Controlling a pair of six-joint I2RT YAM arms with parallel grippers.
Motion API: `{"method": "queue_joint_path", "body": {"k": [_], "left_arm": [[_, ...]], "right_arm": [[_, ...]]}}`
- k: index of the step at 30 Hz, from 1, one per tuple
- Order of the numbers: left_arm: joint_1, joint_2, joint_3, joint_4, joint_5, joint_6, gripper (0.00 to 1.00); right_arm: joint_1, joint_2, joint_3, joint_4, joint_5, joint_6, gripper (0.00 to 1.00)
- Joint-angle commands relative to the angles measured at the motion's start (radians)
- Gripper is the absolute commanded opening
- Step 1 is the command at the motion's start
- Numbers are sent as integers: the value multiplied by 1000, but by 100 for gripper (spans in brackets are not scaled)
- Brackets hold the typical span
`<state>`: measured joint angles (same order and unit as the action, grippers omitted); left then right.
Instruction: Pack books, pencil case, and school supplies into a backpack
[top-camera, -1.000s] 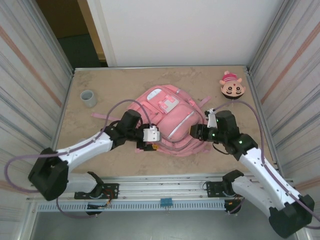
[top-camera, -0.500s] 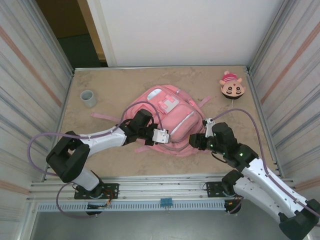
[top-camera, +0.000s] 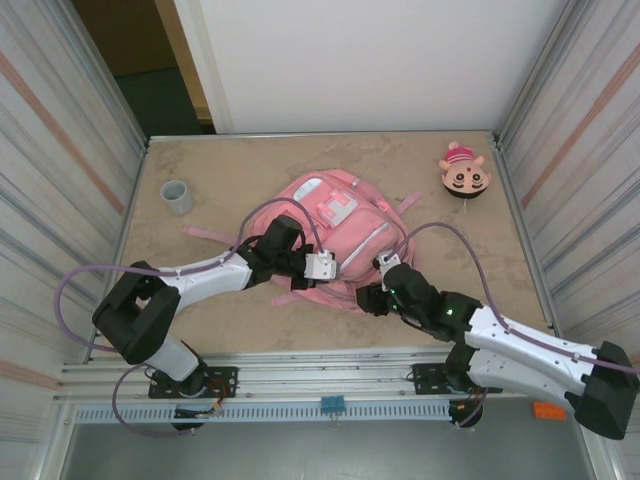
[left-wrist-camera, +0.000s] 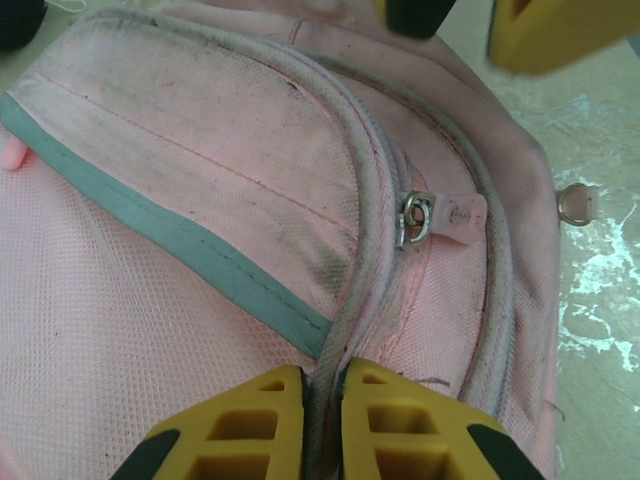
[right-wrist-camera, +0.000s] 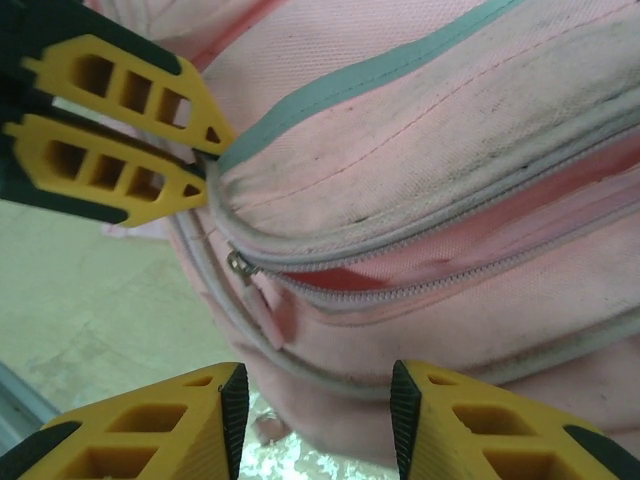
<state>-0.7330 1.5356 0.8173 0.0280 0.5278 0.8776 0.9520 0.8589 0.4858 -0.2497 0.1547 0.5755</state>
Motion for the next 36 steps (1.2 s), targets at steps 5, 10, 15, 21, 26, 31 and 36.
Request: {"method": "queue_joint_path", "body": {"k": [5, 10, 15, 21, 26, 31, 36], "left_arm": [[9, 2, 35, -22, 101, -75, 6], [9, 1, 33, -9, 110, -95, 5], [9, -11, 28, -9, 114, -97, 5], [22, -15, 23, -26, 65, -88, 3], [62, -24, -5, -35, 28, -83, 3], [90, -42, -15, -71, -41, -54, 2], [104, -39, -6, -86, -64, -52, 2]], "right_arm": [[20, 124, -5, 196, -1, 35, 43], [25, 208, 15, 226, 20, 37, 43], [29, 260, 28, 209, 98, 55, 34], [28, 238, 53, 107, 136, 53, 7], [22, 138, 38, -19, 165, 52, 0], [-59, -8, -22, -72, 74, 39, 0], [-160, -93, -29, -127, -64, -6, 0]]}}
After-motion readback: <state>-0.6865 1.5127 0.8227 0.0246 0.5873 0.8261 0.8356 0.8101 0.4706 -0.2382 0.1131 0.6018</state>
